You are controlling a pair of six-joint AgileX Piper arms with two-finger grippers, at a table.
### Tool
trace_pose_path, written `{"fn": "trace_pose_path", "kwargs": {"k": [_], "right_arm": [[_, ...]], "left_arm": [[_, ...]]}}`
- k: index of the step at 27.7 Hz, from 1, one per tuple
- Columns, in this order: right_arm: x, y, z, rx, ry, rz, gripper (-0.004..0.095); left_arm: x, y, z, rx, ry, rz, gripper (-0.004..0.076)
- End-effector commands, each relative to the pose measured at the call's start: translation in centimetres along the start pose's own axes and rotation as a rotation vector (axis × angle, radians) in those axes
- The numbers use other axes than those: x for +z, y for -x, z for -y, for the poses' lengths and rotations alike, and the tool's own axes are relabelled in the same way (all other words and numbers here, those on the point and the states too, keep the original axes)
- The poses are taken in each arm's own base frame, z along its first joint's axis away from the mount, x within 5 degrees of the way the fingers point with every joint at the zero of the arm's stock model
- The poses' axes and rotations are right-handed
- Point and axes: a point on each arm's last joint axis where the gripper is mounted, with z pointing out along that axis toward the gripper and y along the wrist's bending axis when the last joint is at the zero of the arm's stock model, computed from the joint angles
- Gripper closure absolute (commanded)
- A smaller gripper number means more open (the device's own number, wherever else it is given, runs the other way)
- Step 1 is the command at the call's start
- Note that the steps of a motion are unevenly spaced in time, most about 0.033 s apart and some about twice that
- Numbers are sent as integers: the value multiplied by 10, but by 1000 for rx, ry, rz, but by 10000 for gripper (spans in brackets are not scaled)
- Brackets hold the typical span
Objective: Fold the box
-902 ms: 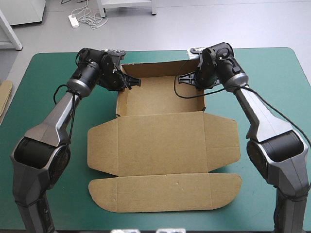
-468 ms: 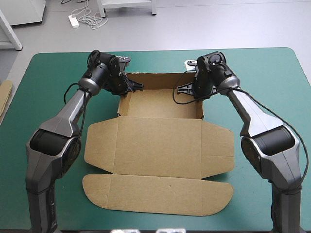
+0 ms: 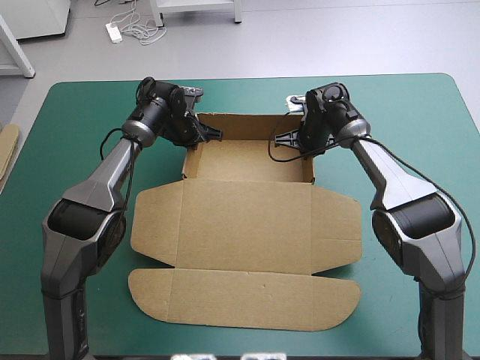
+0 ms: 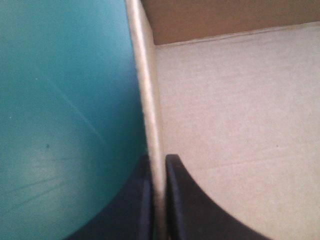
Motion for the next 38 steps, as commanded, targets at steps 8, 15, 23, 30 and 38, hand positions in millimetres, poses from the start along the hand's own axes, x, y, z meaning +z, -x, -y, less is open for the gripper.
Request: {"fn": "trace_pose_path", "kwargs": {"k": [8, 15, 23, 30, 38], "right_arm": [[-24, -1, 0, -92, 2, 30, 612], [-44, 1, 5, -109, -32, 88, 386], [-64, 1, 11, -94, -26, 129, 385], [-69, 0, 11, -93, -22, 138, 385], [-69, 0, 11, -98, -19, 137, 385]], "left_arm": [[-11, -7, 6, 52, 4, -57, 442], [-29, -2, 6, 57, 8, -6, 345], [-89, 2, 1, 73, 49, 148, 346], [-158, -12, -6, 79, 92, 293, 346], [-260, -73, -22, 103, 173, 478, 346]]}}
